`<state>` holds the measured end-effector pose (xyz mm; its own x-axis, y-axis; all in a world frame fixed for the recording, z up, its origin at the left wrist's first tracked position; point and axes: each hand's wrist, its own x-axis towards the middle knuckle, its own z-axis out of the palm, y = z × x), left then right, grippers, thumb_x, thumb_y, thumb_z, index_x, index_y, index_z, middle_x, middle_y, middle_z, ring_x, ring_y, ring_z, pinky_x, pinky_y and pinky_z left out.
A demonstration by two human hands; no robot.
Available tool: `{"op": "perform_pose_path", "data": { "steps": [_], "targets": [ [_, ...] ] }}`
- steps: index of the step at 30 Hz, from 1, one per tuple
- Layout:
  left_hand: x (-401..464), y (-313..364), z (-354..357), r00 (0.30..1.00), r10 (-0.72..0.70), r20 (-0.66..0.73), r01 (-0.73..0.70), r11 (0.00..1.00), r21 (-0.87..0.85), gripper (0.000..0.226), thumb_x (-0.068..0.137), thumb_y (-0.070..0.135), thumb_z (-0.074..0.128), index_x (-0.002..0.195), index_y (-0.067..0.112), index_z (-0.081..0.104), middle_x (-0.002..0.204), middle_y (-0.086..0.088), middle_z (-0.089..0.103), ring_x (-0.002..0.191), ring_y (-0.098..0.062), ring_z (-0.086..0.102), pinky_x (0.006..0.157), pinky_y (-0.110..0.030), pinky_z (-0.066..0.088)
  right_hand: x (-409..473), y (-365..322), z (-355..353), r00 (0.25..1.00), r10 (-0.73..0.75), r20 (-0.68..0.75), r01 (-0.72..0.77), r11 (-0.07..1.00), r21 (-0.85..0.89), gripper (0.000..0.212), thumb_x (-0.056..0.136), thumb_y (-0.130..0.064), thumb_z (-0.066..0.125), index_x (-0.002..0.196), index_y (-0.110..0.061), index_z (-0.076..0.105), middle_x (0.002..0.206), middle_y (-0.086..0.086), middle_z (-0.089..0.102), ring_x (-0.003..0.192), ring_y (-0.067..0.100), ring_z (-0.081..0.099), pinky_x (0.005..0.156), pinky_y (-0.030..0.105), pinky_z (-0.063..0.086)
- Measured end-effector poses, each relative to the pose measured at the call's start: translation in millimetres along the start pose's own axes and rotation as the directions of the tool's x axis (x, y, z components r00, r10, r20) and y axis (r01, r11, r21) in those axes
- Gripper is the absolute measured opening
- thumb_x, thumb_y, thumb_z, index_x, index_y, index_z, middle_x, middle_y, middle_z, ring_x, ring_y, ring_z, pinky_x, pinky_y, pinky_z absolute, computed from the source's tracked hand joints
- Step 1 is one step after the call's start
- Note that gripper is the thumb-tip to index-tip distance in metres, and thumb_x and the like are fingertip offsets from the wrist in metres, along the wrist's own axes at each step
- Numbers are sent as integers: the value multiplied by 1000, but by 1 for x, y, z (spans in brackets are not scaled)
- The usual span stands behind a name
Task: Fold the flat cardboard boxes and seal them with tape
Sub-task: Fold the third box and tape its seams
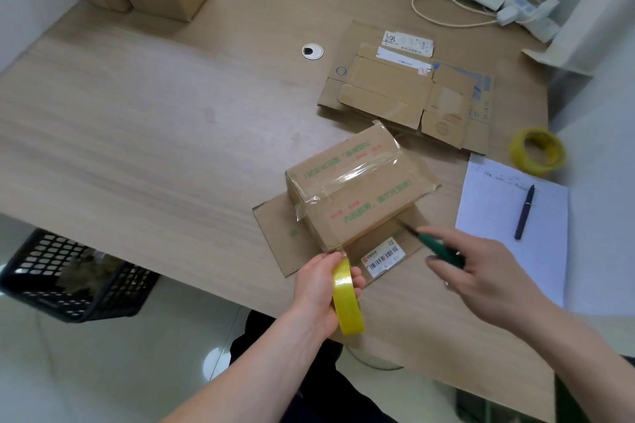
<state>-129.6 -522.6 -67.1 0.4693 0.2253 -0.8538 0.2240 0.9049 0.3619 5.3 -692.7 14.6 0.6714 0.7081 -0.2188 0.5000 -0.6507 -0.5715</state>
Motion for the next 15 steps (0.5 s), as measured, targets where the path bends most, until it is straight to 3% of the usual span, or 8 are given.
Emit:
{"op": "perform_pose_path", "data": {
  "steps": [2,5,15],
  "targets": [
    [0,0,0,1000,-2,-3,2,1000,1,15,93,13,60,105,4,61,73,-21,65,56,-28,62,50,-29,49,8,-19,-3,985,-103,138,134,962,-237,37,90,-38,56,123,-53,46,98,-26,65,85,2,58,68,28,49],
    [-1,0,1,1000,-9,-7,9,1000,-7,14,92,13,61,104,5,62,73,-20,66,58,-28,63,51,-29,48,24,-34,4,969,-136,204,217,863,-456,28,96,-44,44,123,-41,48,101,-12,65,91,14,59,69,36,51],
    [2,-2,3,999,33,-32,-32,999,7,9,91,8,61,97,2,59,65,-21,64,52,-28,59,45,-28,47,44,-49,26,950,-124,288,280,748,-602,21,95,-28,46,111,-40,53,86,-9,59,82,18,58,48,29,25]
  ]
}}
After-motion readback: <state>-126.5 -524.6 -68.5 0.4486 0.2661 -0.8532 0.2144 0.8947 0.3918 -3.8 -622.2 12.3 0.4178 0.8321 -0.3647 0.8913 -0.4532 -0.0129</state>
